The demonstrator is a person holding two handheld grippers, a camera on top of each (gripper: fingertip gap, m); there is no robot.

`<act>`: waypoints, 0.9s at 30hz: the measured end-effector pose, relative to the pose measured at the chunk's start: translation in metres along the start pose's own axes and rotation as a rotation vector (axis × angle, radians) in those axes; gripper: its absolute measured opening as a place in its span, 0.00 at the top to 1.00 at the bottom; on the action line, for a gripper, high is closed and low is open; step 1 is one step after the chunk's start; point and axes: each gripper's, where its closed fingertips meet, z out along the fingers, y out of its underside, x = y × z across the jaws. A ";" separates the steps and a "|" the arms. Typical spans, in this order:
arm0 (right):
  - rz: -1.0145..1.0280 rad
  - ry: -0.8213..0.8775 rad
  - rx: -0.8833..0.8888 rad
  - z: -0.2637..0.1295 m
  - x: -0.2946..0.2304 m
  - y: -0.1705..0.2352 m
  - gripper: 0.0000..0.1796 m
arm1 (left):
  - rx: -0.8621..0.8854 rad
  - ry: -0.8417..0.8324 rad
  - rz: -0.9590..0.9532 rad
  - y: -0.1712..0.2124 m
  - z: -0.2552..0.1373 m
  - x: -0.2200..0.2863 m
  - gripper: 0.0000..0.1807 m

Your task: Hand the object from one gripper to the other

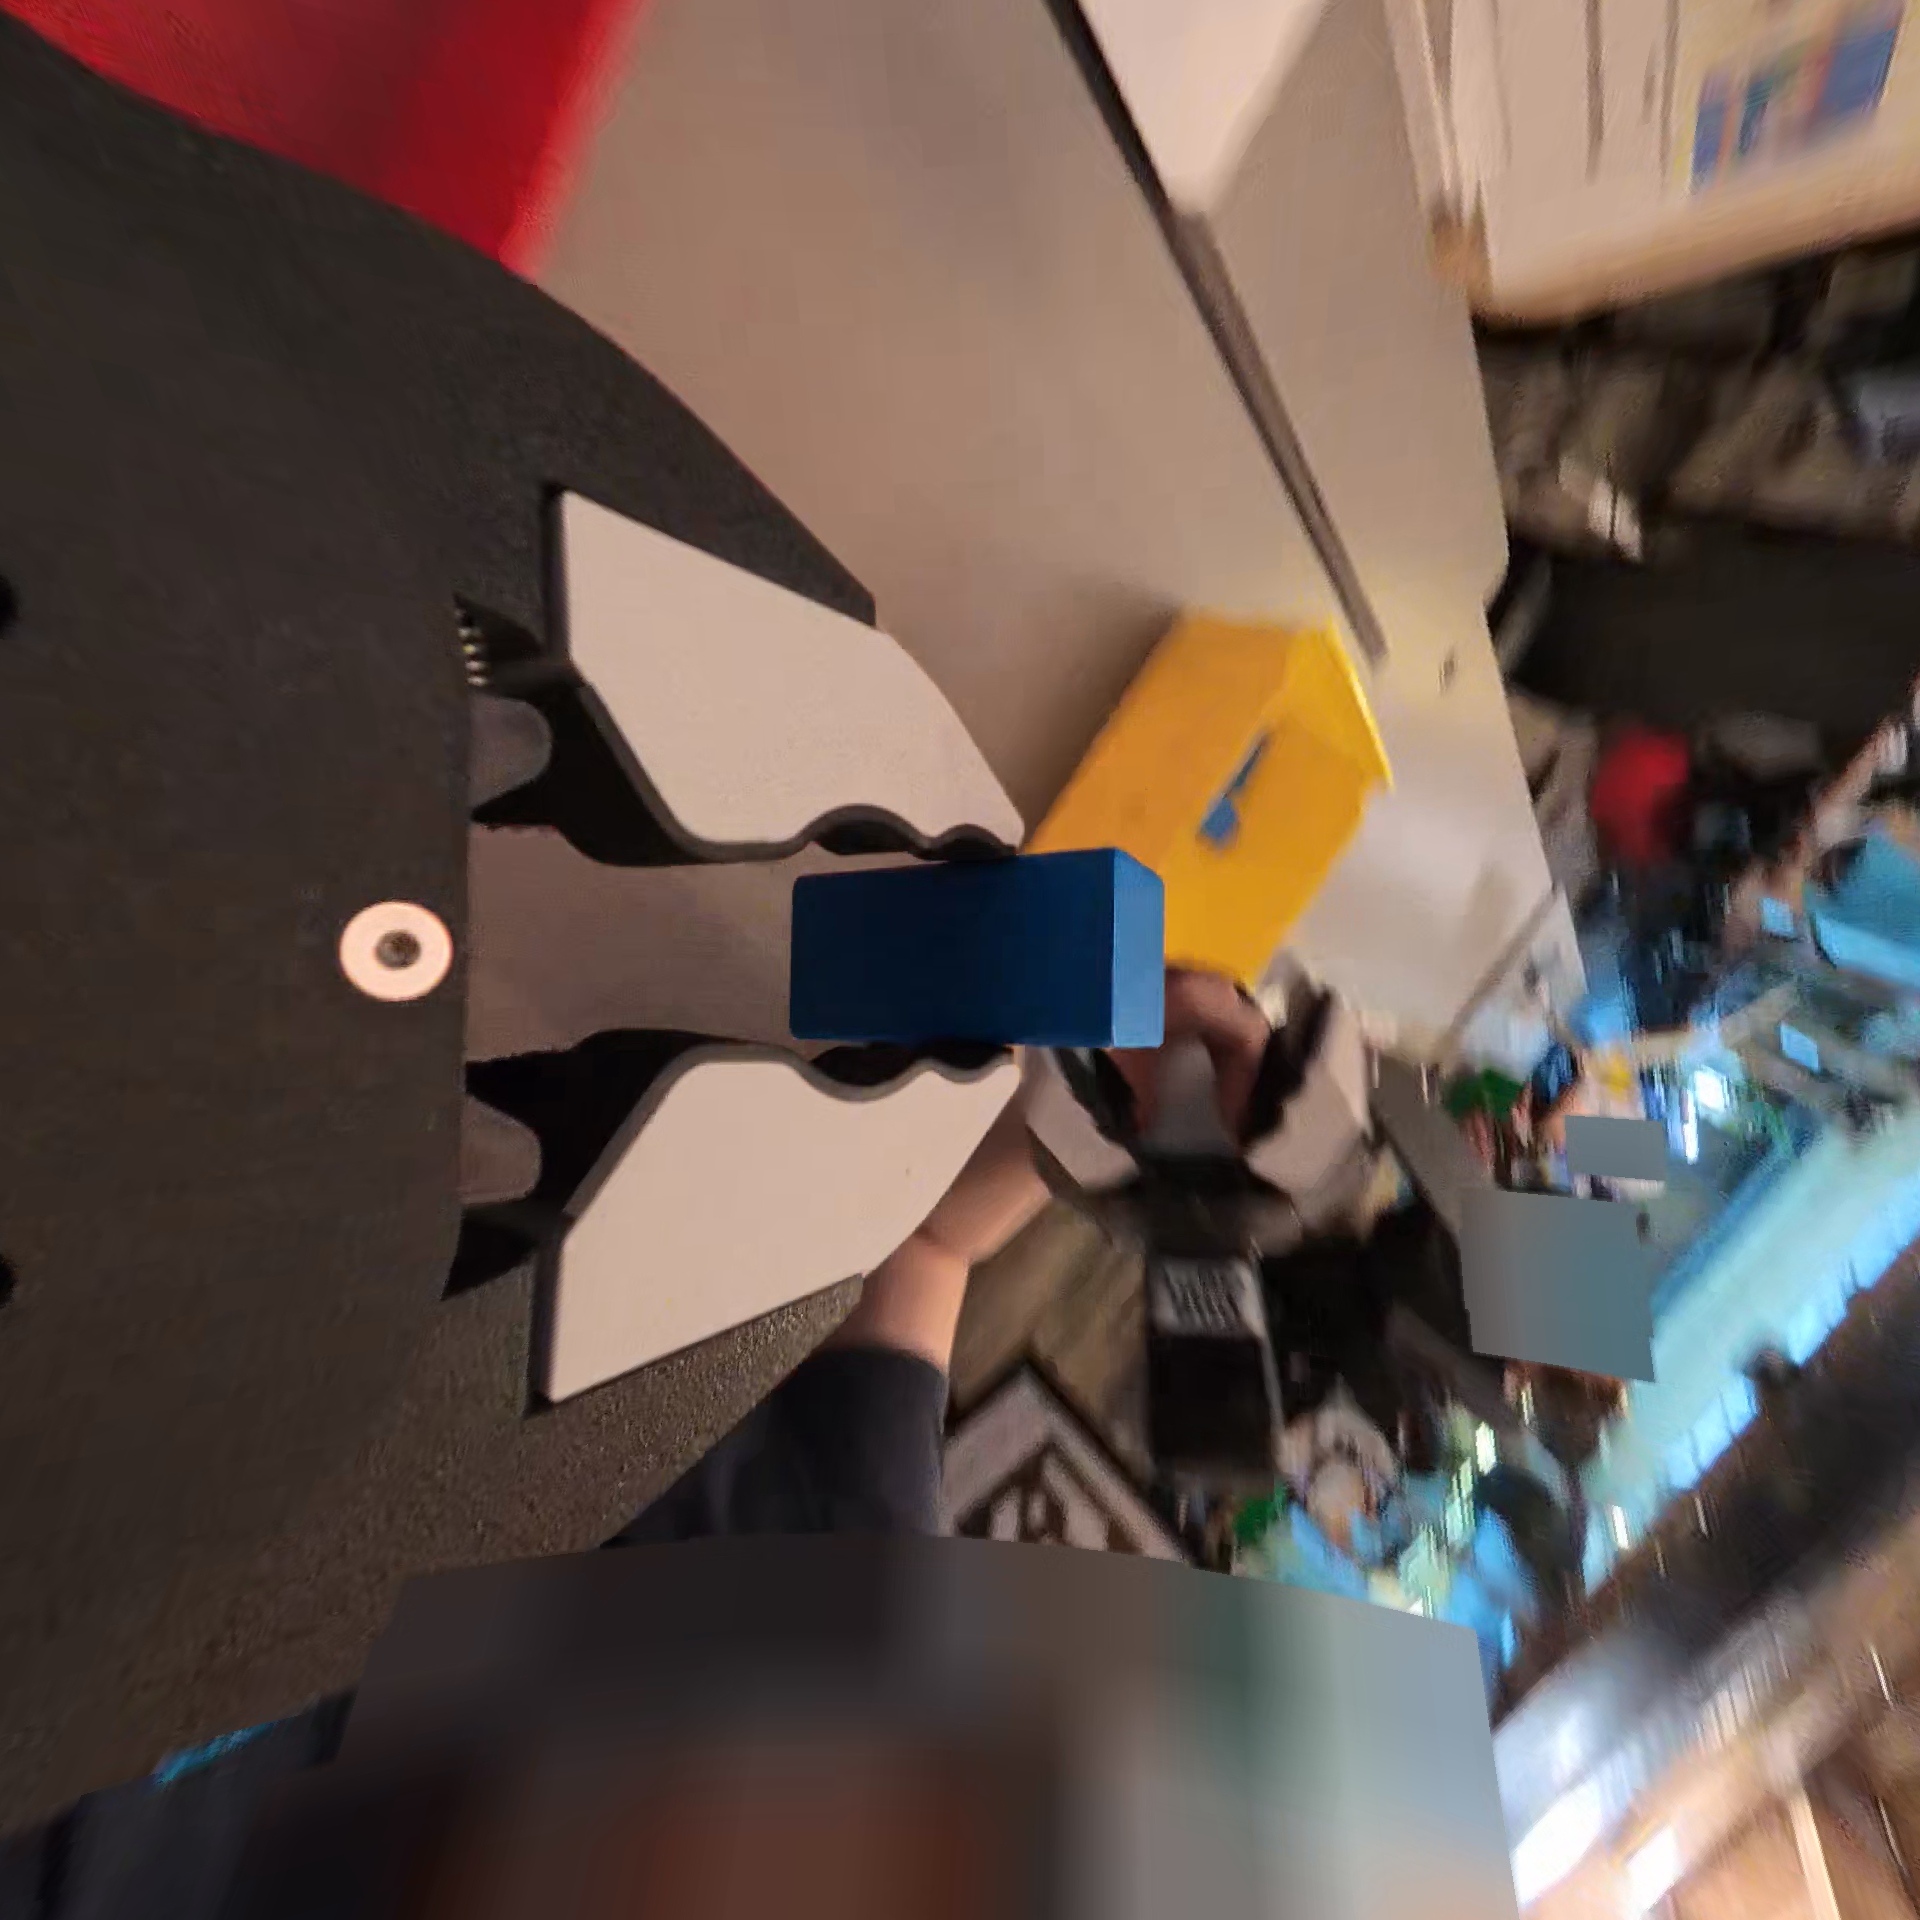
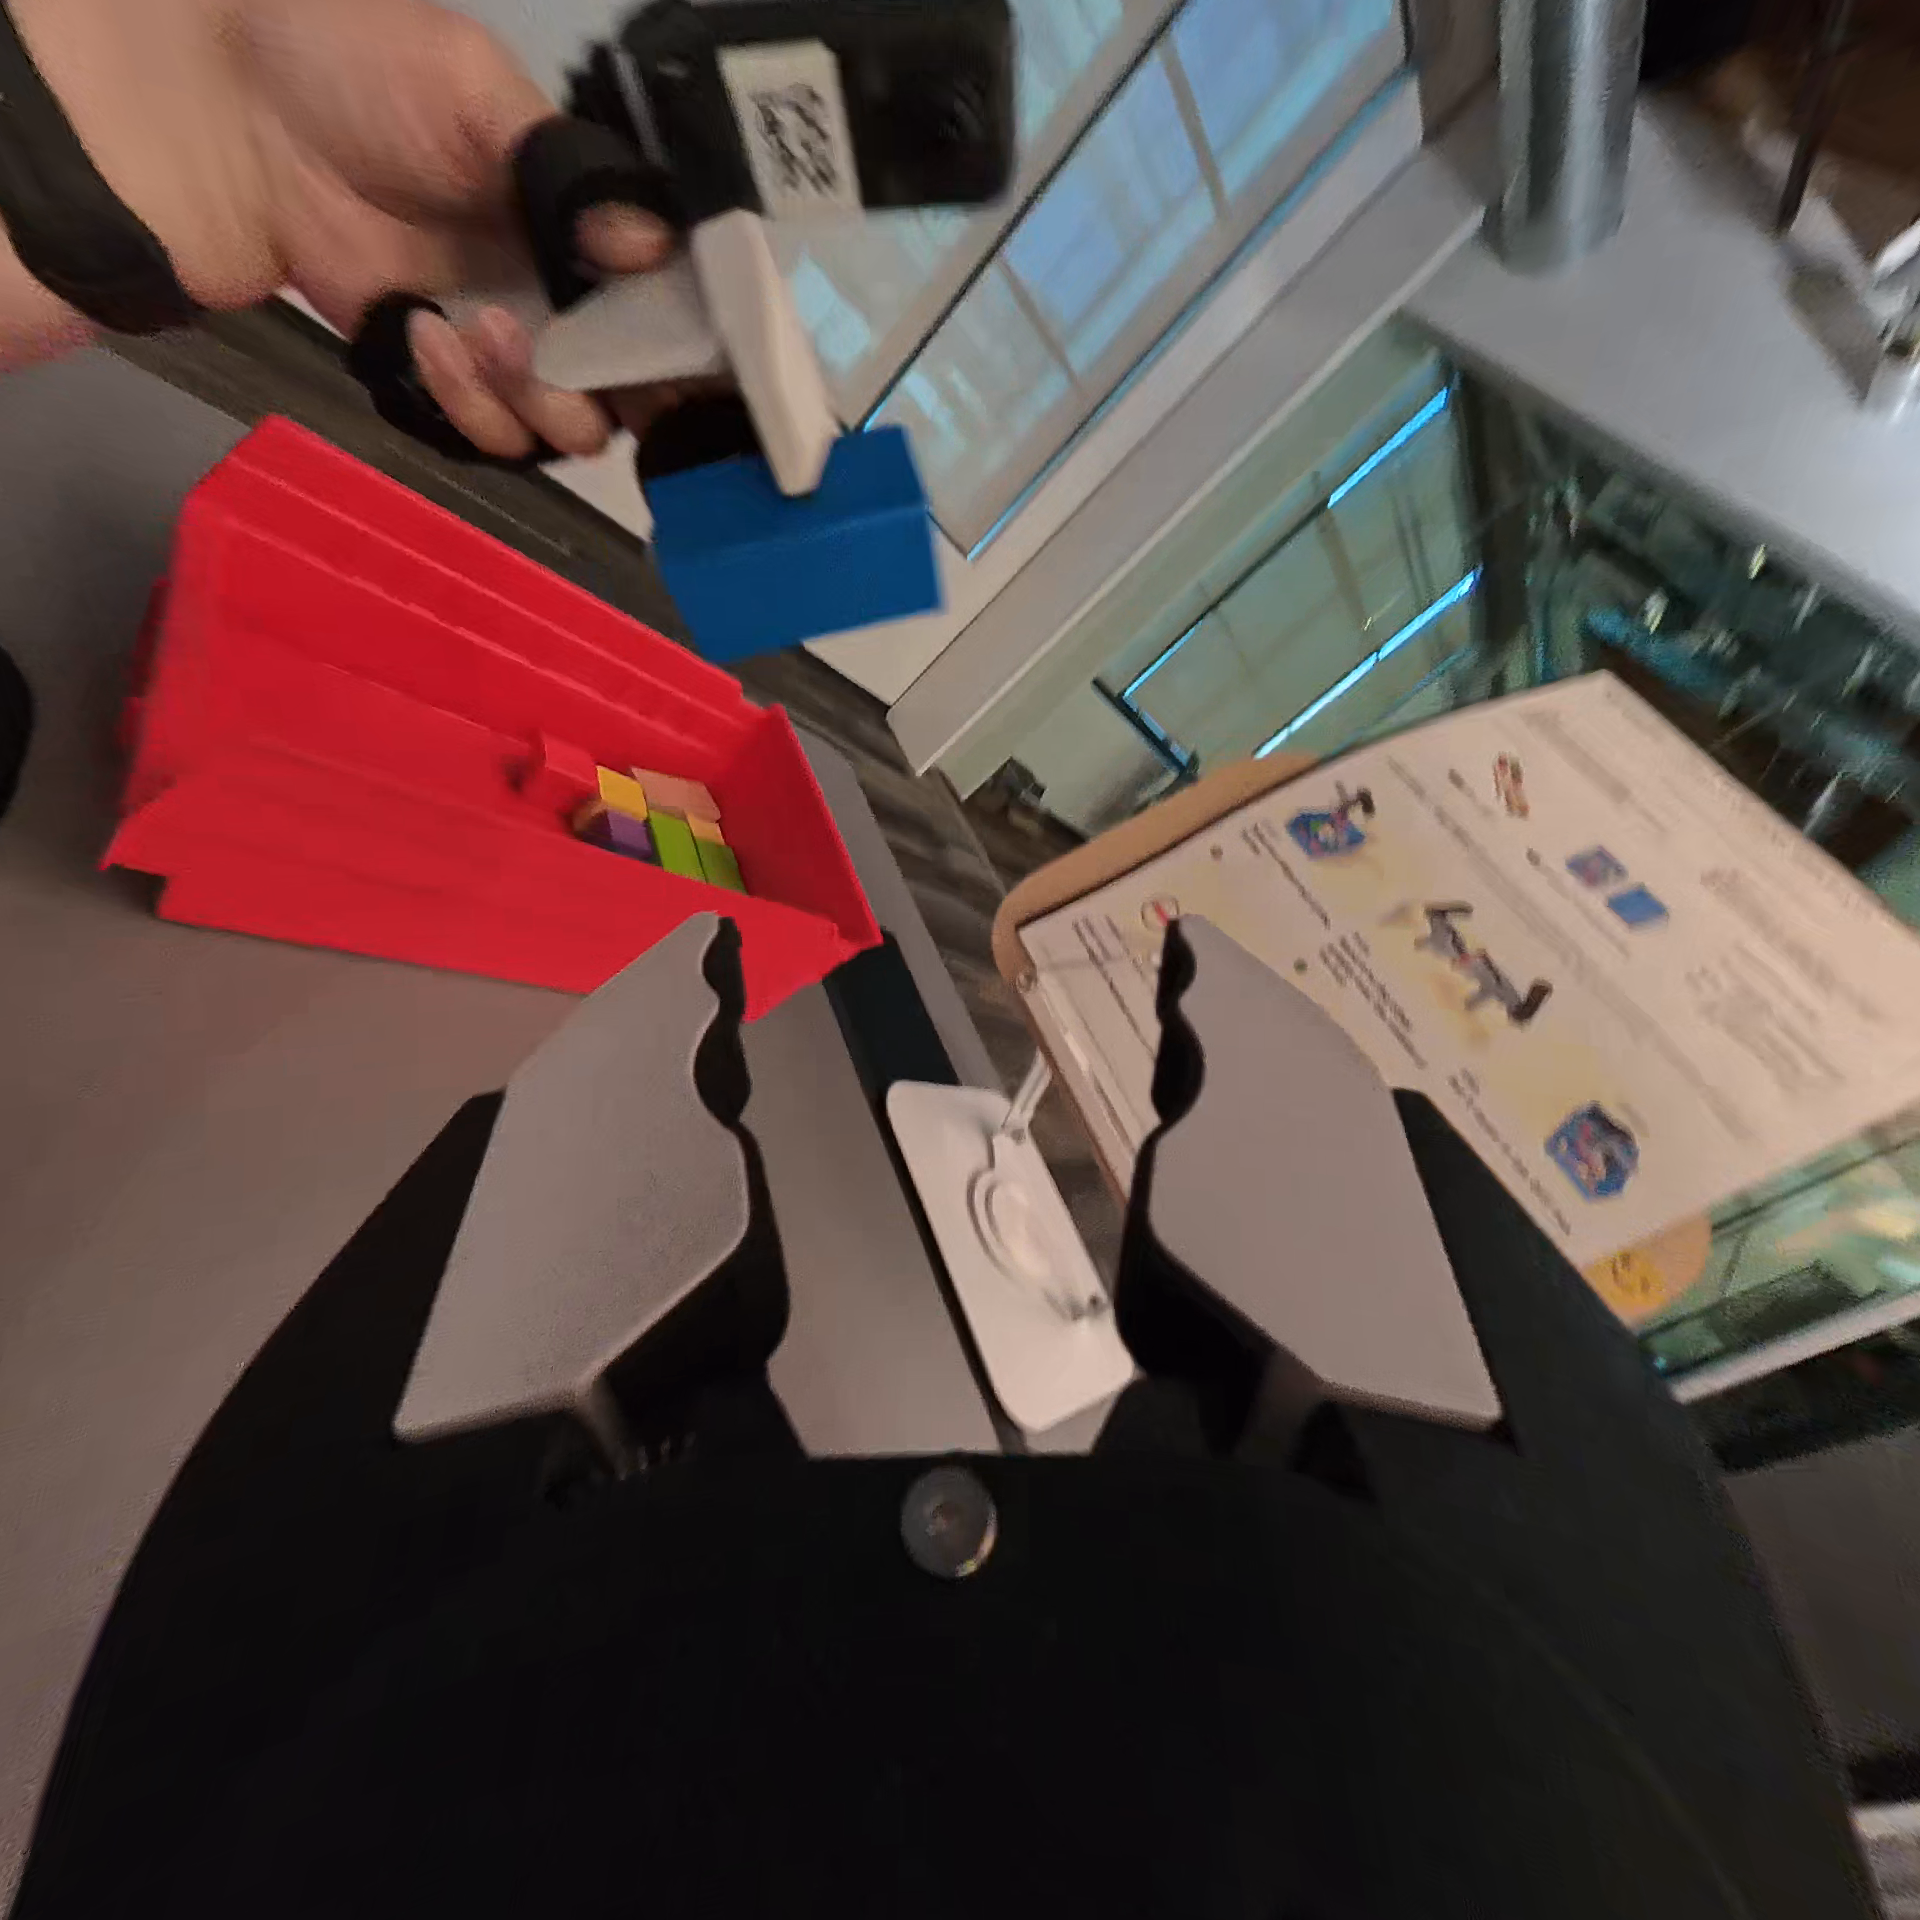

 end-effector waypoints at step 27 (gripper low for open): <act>-0.001 0.093 -0.160 -0.032 0.040 -0.001 0.61 | -0.046 0.265 -0.050 0.004 0.045 0.032 0.72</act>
